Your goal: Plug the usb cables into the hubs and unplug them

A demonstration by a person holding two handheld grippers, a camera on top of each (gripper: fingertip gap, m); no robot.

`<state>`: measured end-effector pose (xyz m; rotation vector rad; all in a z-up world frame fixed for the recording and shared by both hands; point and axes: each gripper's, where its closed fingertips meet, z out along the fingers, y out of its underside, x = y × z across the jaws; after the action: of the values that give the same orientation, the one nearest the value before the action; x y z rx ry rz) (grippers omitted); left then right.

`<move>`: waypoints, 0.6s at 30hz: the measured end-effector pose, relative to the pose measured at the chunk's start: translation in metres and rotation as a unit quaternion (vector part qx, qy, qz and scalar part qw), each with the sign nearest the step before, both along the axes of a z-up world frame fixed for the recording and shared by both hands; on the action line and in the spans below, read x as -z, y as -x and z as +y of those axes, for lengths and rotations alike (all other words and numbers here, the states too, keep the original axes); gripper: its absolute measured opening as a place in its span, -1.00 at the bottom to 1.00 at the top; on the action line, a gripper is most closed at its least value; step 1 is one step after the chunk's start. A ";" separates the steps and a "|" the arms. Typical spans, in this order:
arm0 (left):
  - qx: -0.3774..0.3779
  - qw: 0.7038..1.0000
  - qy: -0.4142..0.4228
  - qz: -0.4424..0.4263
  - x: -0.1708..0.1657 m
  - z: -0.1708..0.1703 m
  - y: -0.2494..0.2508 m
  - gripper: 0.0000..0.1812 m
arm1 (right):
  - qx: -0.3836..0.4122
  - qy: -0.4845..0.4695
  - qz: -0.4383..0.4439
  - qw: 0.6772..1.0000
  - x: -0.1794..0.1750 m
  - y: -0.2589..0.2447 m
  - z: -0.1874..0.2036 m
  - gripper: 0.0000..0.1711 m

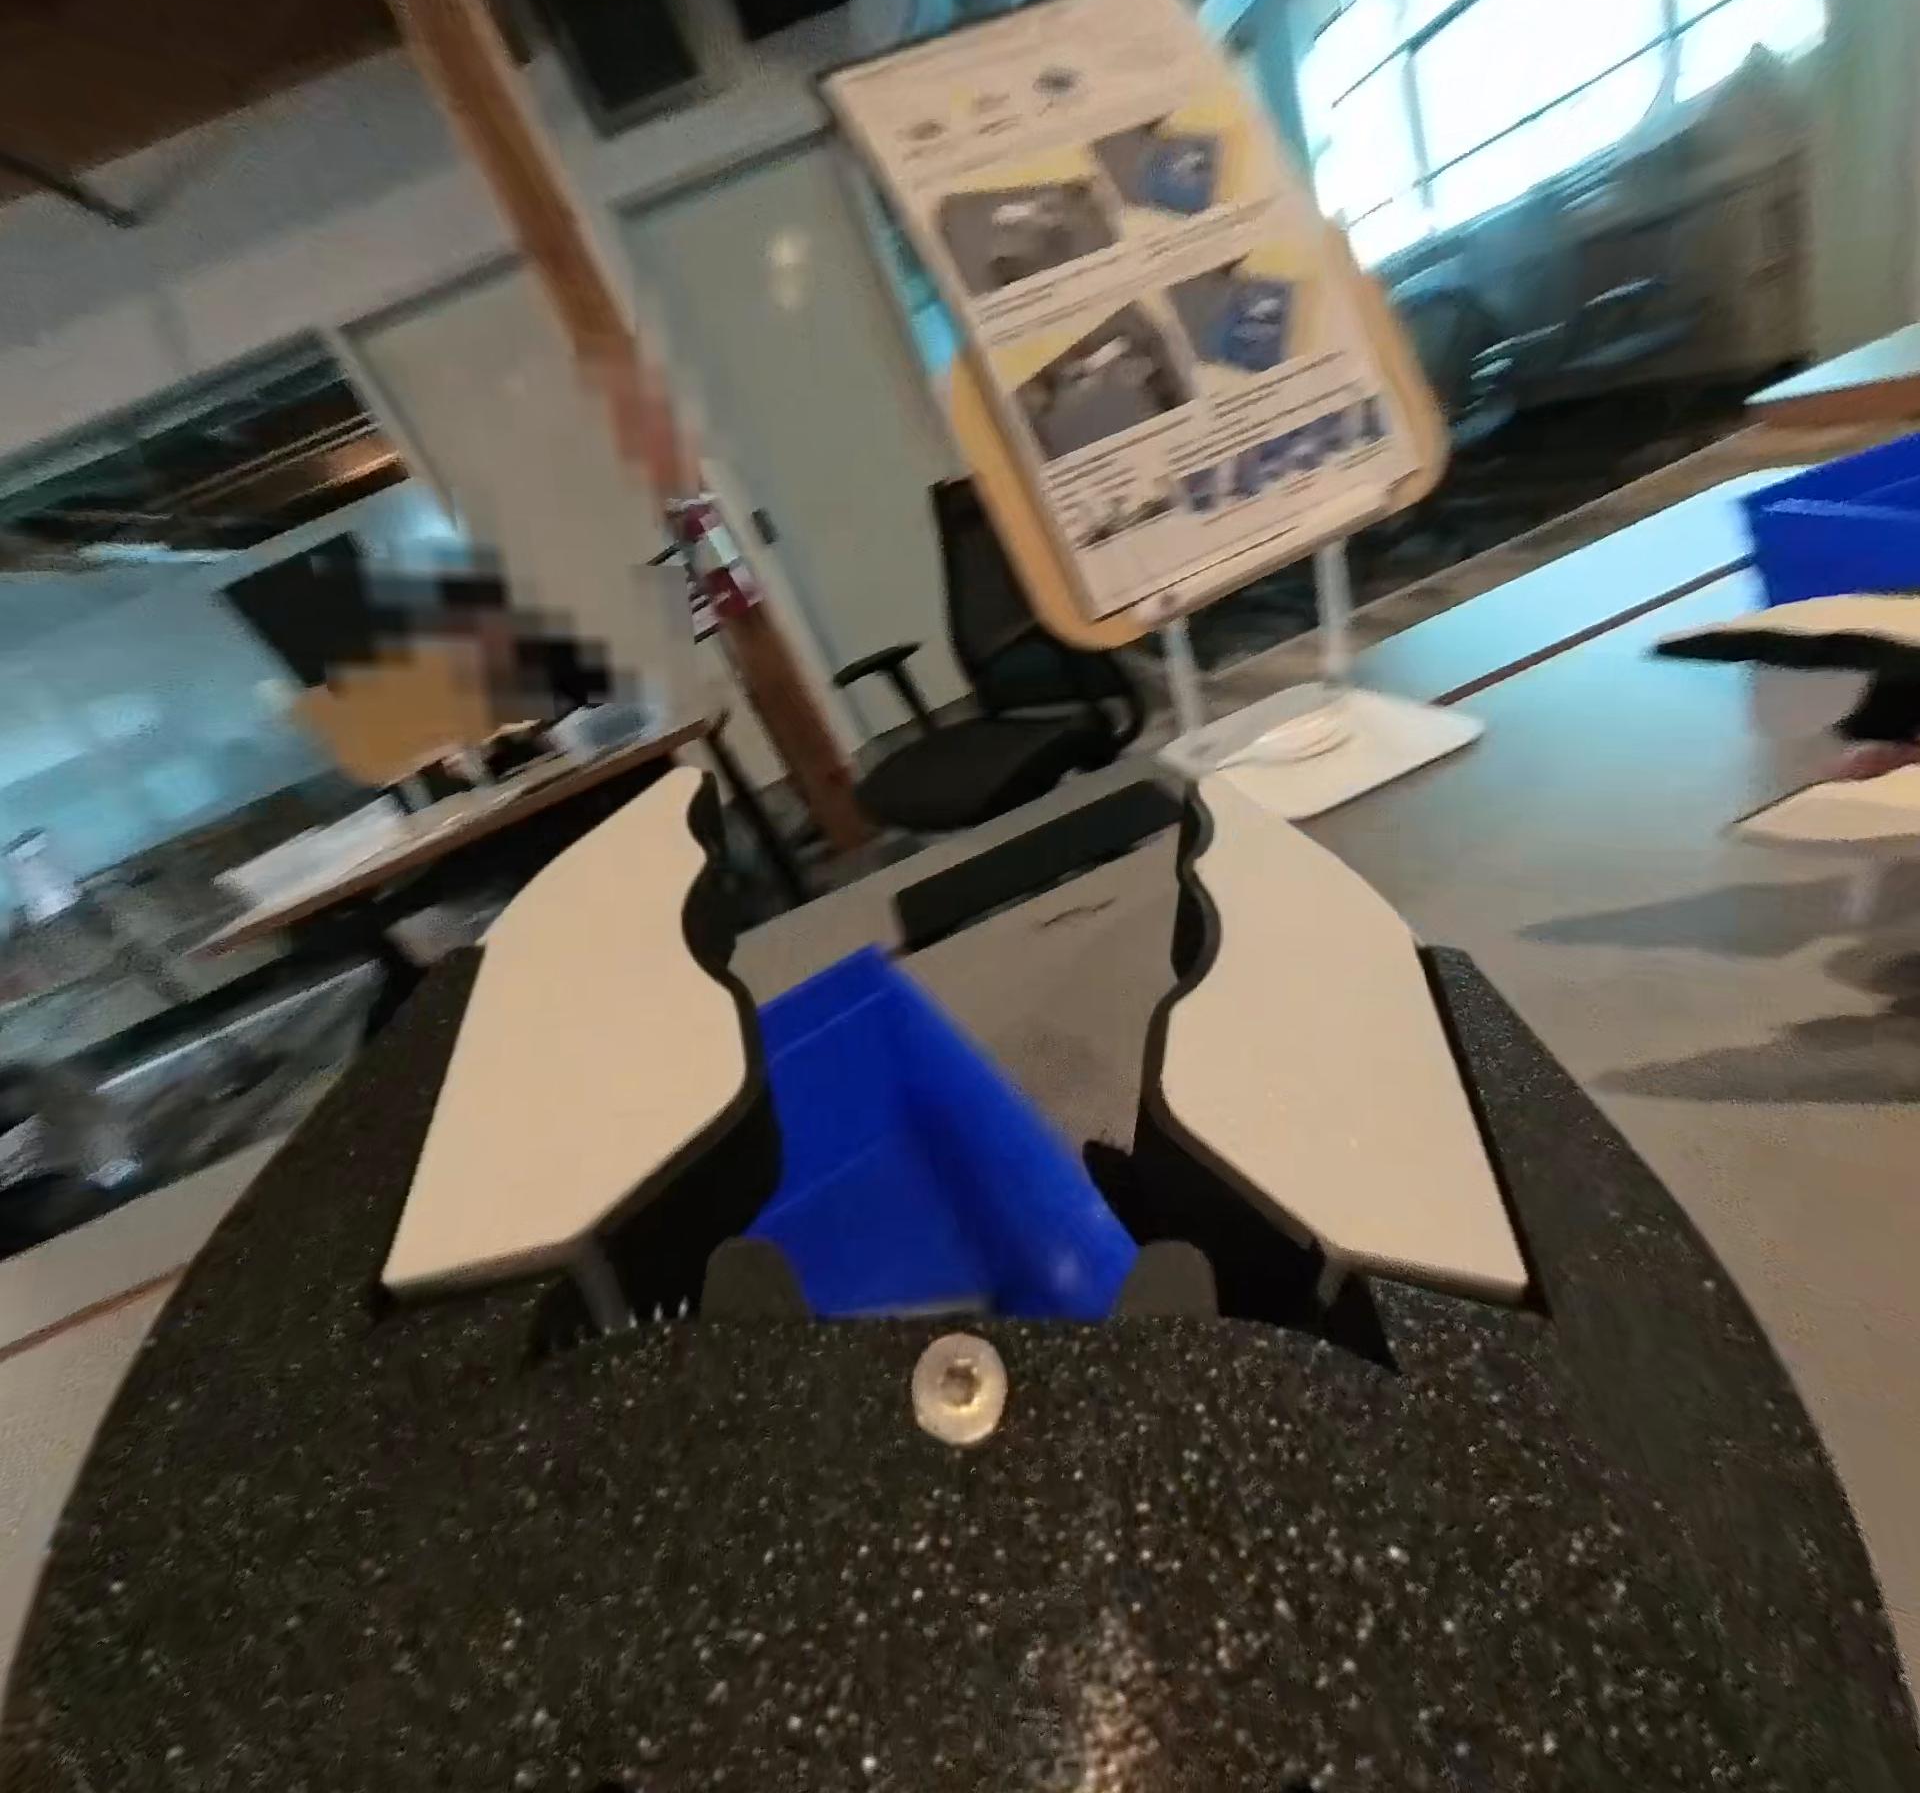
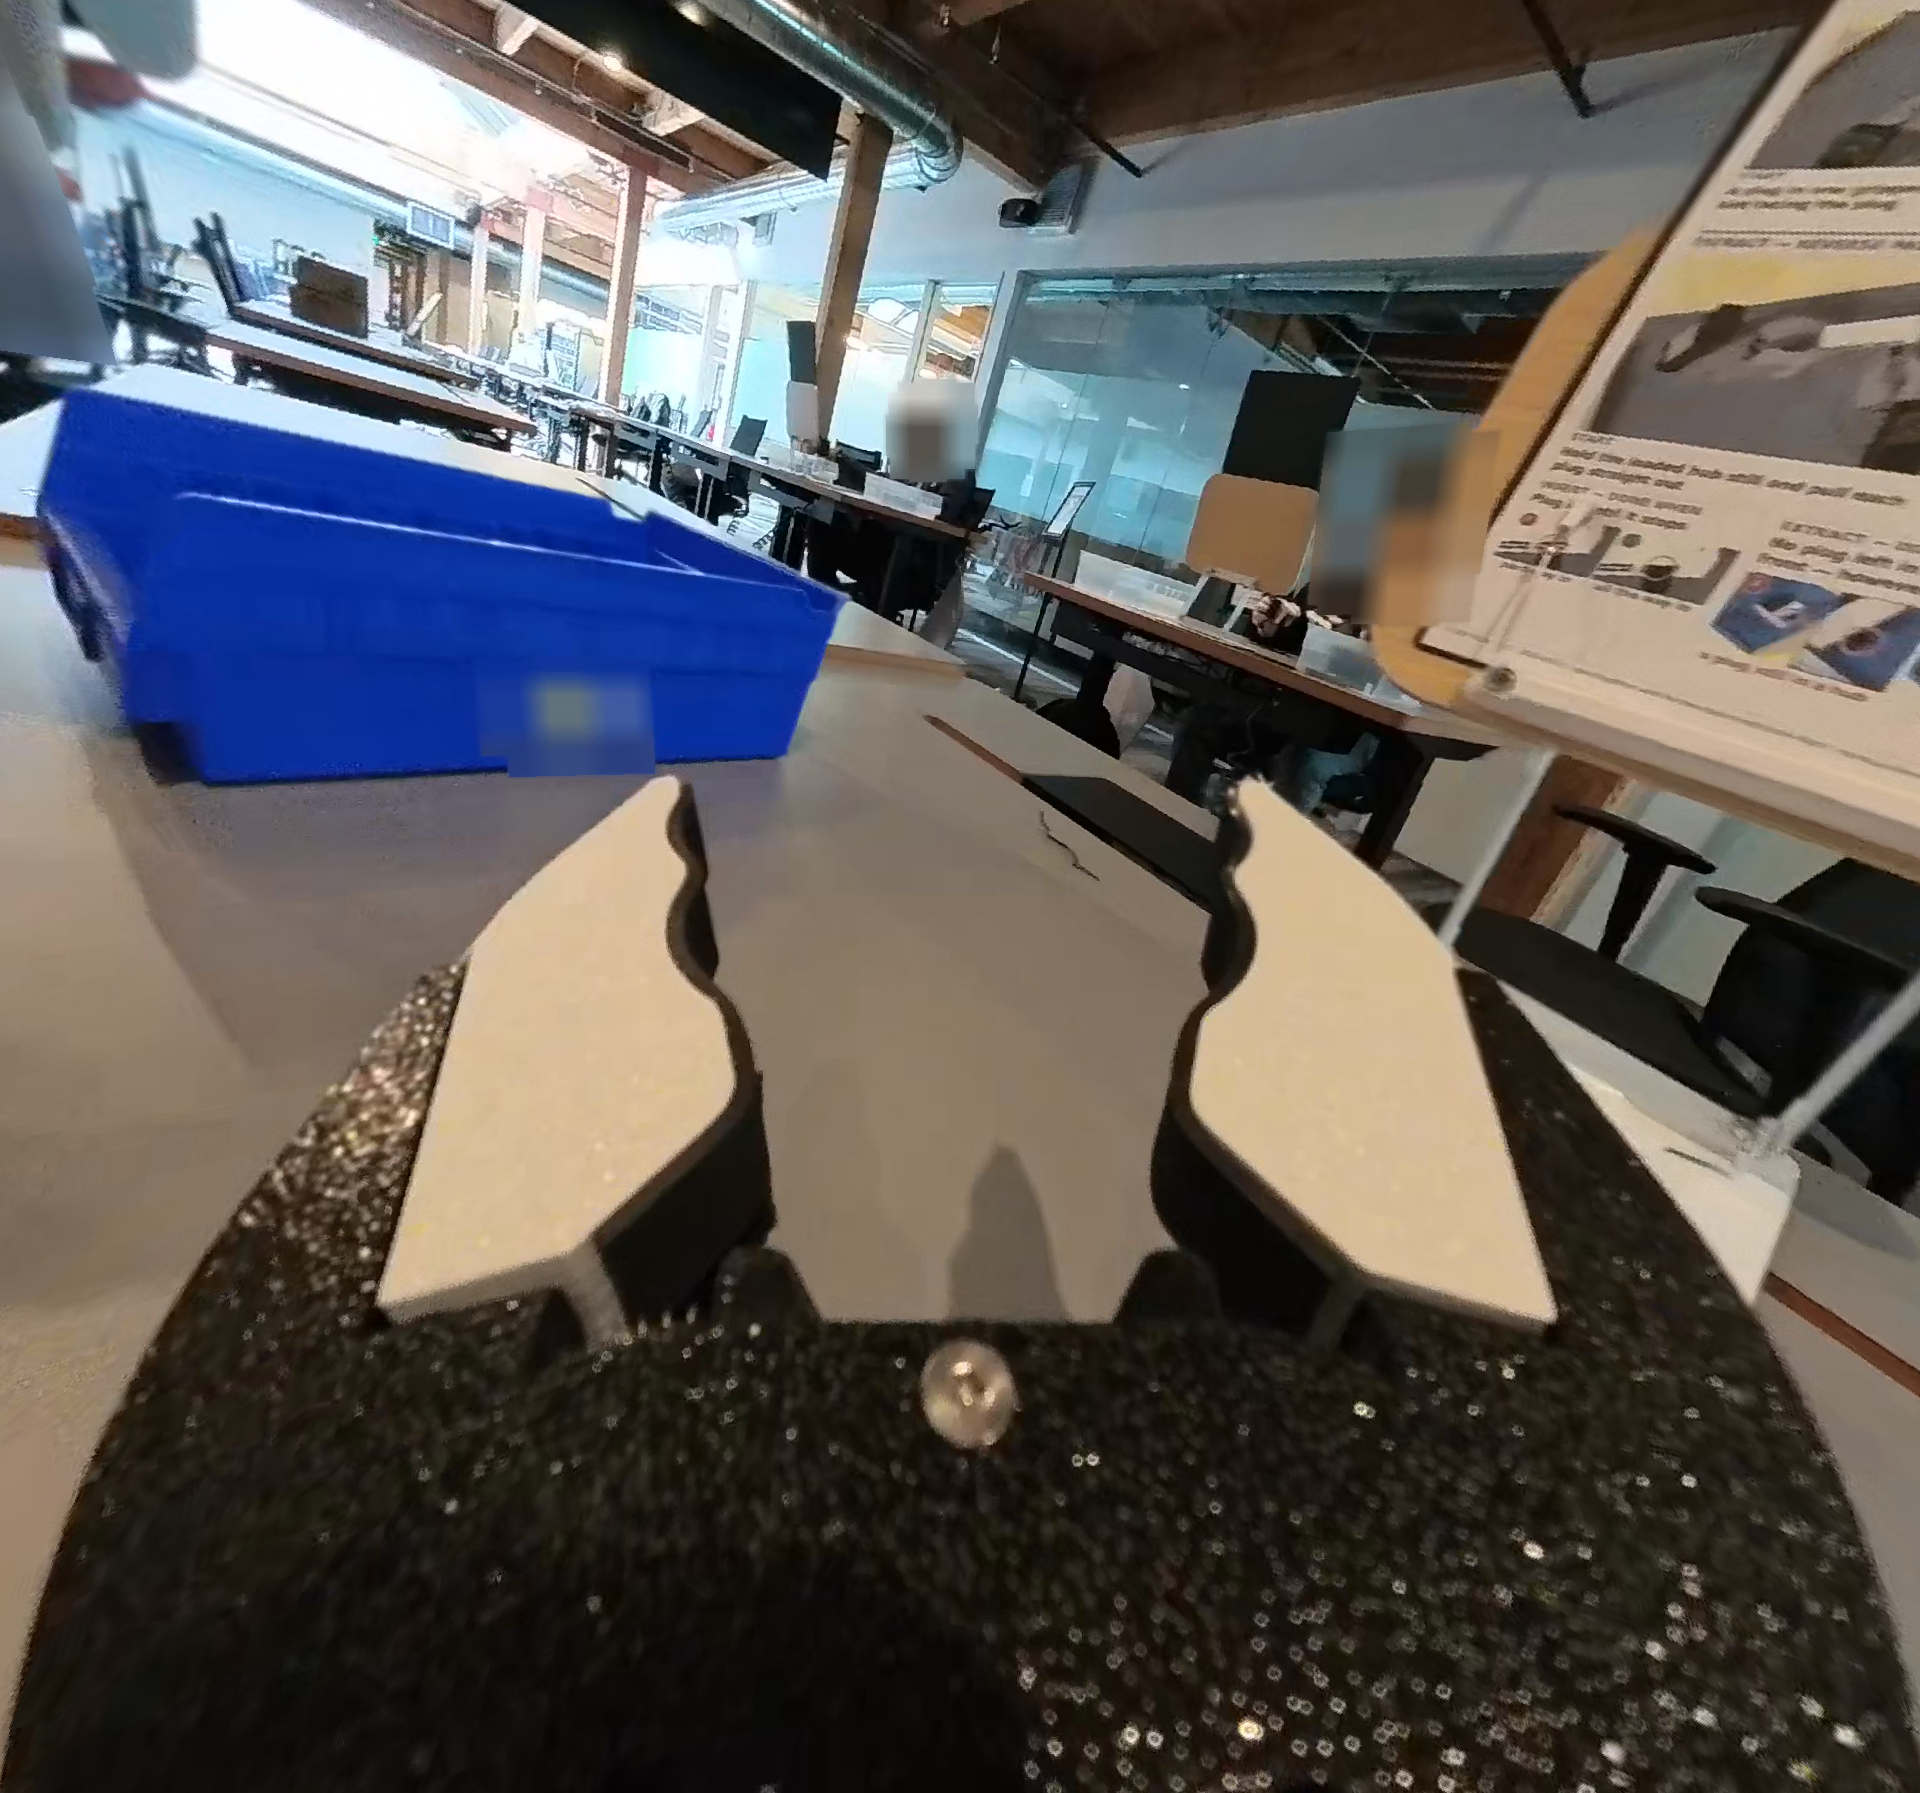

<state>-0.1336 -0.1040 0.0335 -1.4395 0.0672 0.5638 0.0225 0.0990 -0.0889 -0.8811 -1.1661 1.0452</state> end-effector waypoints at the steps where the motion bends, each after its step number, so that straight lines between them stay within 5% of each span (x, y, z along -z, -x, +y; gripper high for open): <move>1: -0.033 0.999 0.009 -0.003 -0.002 -0.020 0.017 -0.09 | -0.004 -0.004 -0.002 1.000 -0.001 0.002 -0.005 0.08; 7: -0.119 0.991 0.043 -0.033 -0.001 -0.100 0.084 -0.10 | -0.036 -0.041 -0.003 0.998 -0.021 0.027 -0.046 -0.05; 18: -0.075 0.992 0.047 -0.095 0.011 -0.117 0.101 -0.16 | -0.137 -0.082 0.034 0.987 -0.089 0.133 -0.140 -0.23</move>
<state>-0.2342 -0.2214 0.0226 -1.5930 -0.1688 0.5500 -0.1107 -0.0413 -0.0004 -0.5623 -1.3208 1.1727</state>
